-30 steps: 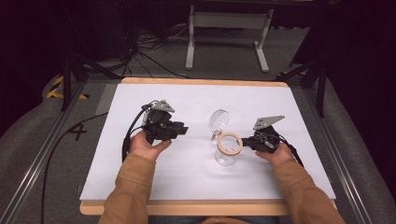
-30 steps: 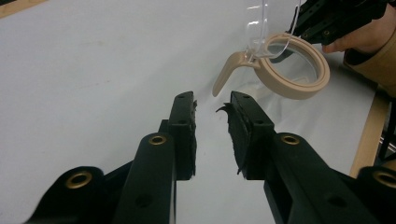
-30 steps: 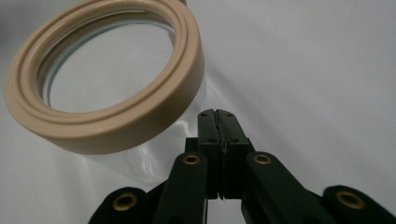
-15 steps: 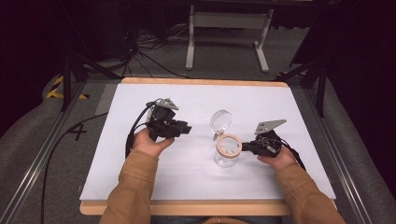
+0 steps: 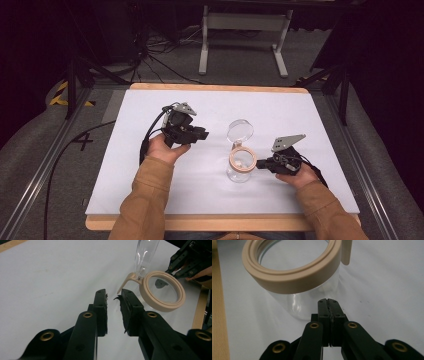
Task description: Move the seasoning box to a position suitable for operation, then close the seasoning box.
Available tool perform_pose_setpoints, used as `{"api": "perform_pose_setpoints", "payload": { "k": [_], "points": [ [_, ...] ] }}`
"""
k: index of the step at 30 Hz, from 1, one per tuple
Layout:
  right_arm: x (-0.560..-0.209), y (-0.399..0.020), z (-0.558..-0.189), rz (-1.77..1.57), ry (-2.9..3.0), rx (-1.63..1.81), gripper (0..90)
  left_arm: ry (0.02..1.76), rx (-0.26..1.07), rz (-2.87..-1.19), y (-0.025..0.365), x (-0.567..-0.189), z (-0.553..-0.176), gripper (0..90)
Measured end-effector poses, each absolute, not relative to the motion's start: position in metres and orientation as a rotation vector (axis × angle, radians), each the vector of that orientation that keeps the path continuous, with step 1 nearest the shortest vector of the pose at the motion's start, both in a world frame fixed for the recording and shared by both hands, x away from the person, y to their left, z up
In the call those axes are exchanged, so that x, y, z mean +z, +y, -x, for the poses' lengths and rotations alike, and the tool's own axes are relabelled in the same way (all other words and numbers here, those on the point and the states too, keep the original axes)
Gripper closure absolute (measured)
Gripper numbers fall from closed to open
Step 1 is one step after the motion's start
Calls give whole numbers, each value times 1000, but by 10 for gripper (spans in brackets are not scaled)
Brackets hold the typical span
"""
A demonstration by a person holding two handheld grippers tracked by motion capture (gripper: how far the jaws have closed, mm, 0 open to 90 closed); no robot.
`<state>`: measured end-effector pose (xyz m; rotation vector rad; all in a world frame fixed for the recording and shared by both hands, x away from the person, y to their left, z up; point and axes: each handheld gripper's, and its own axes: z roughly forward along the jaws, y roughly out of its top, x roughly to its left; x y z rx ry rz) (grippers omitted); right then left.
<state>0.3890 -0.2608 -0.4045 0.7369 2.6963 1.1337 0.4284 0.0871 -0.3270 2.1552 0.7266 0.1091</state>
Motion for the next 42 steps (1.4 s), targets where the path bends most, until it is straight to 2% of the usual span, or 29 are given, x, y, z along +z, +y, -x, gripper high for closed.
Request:
{"api": "perform_pose_setpoints", "payload": {
  "k": [21,35,42],
  "points": [
    [-404,-249,-380,-683,2739,1094,891,737,115,-2131,89,-332,-431,779],
    [-353,-264,-368,-711,2595,1351,893,732,136,-2103,77,-334,-440,831],
    [-347,-254,-362,-661,2573,1444,893,707,115,-2053,68,-335,-447,841]
  ]
}}
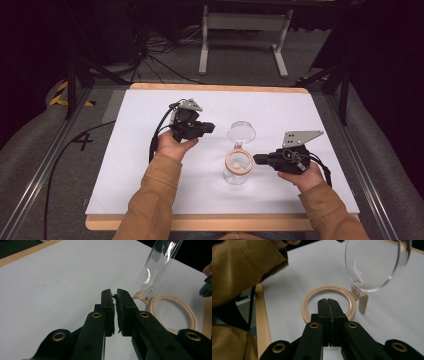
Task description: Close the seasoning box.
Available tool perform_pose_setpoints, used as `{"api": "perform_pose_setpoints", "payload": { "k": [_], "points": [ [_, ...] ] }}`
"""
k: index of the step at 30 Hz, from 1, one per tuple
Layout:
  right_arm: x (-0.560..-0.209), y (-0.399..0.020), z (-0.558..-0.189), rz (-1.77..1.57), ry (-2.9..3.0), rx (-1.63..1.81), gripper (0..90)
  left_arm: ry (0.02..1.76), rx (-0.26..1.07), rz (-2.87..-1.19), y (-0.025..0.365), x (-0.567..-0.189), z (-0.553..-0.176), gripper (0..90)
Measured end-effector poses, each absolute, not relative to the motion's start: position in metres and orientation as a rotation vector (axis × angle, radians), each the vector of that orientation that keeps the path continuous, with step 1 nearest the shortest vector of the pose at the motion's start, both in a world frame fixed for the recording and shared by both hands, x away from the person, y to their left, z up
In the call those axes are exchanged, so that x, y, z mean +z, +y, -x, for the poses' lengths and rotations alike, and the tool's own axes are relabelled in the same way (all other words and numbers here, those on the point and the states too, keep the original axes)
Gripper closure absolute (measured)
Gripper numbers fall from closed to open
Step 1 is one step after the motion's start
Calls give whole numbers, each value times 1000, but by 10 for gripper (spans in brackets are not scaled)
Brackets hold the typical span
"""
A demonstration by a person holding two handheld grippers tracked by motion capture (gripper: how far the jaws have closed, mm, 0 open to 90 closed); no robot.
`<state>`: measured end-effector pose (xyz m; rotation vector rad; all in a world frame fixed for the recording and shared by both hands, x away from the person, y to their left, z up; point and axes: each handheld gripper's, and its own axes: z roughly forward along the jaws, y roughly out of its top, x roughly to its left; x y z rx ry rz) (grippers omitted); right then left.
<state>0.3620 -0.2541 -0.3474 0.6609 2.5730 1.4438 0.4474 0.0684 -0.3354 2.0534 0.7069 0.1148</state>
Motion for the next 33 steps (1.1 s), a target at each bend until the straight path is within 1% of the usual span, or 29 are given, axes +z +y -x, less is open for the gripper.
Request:
{"api": "perform_pose_setpoints", "payload": {
  "k": [5,7,10,12,22,25,33],
  "points": [
    [-346,-245,-360,-640,2544,1510,893,706,76,-1996,56,-339,-456,843],
    [-347,-243,-360,-640,2540,1498,893,713,83,-2002,51,-342,-457,843],
    [-349,-242,-361,-648,2520,1494,892,721,129,-2041,41,-346,-456,842],
    [-350,-242,-362,-663,2510,1501,892,716,114,-2036,39,-348,-457,840],
    [-349,-244,-365,-696,2468,1540,892,661,57,-2012,32,-350,-454,836],
    [-347,-246,-365,-713,2454,1559,892,646,81,-2036,31,-348,-452,836],
    [-348,-246,-367,-740,2436,1556,892,618,68,-2058,33,-347,-448,817]
  ]
}}
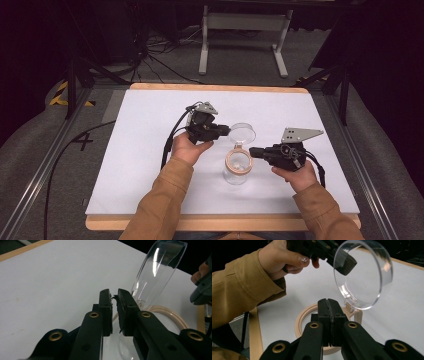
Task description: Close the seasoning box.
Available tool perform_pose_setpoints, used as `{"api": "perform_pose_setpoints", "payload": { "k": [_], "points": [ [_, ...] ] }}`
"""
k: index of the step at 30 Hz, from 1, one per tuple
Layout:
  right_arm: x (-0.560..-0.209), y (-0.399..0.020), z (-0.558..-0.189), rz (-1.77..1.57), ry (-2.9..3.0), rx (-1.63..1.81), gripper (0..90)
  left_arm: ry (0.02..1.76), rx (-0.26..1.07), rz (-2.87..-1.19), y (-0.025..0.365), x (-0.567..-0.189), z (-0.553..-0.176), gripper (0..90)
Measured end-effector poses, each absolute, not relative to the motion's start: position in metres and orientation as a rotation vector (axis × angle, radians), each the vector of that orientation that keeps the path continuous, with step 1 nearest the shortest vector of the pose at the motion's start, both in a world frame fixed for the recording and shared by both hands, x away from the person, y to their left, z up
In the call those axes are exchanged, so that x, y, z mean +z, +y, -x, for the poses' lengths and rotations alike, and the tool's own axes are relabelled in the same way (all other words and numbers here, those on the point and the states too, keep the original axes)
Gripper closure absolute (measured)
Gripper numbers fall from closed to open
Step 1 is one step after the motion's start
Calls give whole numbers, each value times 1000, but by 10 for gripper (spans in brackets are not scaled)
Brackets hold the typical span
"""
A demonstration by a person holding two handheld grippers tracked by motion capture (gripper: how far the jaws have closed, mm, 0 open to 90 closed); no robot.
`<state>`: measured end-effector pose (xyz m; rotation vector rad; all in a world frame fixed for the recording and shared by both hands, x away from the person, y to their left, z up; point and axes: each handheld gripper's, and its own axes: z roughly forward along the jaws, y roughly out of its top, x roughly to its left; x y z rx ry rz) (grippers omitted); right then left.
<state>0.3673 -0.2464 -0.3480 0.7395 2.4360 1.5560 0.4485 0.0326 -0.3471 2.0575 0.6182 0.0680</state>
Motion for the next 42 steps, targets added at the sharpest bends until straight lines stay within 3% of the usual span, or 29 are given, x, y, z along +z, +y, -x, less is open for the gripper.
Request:
{"api": "perform_pose_setpoints", "payload": {
  "k": [17,42],
  "points": [
    [-348,-247,-369,-773,2452,1573,892,528,39,-2137,36,-336,-436,805],
    [-350,-243,-364,-776,2634,1386,892,683,100,-2148,88,-323,-432,790]
  ]
}}
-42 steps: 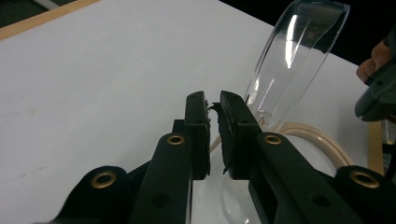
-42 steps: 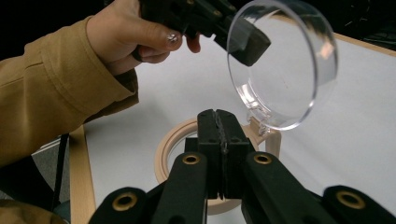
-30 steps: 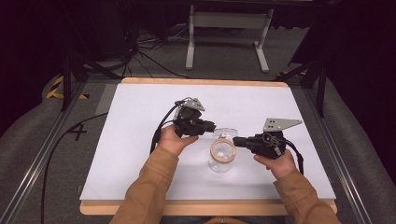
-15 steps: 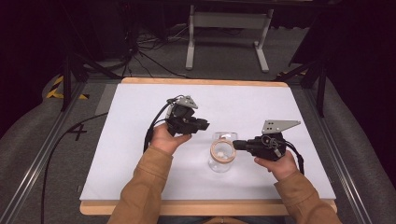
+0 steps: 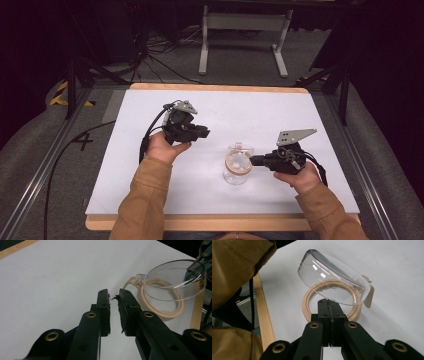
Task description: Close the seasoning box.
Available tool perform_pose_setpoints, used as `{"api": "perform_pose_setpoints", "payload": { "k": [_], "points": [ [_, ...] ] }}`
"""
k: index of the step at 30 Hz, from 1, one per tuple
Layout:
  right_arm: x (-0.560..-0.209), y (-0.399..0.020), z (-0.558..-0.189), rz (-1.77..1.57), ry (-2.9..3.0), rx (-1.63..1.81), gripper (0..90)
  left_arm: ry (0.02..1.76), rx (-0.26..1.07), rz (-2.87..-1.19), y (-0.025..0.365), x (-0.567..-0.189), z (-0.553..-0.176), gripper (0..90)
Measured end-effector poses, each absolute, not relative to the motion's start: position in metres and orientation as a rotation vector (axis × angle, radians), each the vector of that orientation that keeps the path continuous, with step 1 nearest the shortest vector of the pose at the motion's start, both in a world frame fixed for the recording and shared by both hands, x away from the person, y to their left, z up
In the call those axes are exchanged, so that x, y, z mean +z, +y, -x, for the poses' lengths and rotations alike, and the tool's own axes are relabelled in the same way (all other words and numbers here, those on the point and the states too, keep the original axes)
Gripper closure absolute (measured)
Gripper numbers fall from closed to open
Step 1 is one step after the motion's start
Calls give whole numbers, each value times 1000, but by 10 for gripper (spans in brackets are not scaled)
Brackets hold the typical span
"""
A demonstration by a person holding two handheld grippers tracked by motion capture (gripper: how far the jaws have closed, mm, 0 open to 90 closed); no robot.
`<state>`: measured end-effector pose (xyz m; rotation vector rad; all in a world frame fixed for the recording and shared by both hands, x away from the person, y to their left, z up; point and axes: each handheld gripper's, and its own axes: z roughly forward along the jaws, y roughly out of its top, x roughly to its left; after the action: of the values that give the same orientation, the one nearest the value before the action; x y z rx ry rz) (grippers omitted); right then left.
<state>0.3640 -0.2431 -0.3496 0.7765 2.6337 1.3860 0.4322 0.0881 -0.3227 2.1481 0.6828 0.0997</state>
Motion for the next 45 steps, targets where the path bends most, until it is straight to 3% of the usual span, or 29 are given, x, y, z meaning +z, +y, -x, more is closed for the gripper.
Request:
{"api": "perform_pose_setpoints", "payload": {
  "k": [45],
  "points": [
    [-357,-251,-368,-832,2770,1165,892,695,67,-2195,89,-326,-434,780]
  ]
}}
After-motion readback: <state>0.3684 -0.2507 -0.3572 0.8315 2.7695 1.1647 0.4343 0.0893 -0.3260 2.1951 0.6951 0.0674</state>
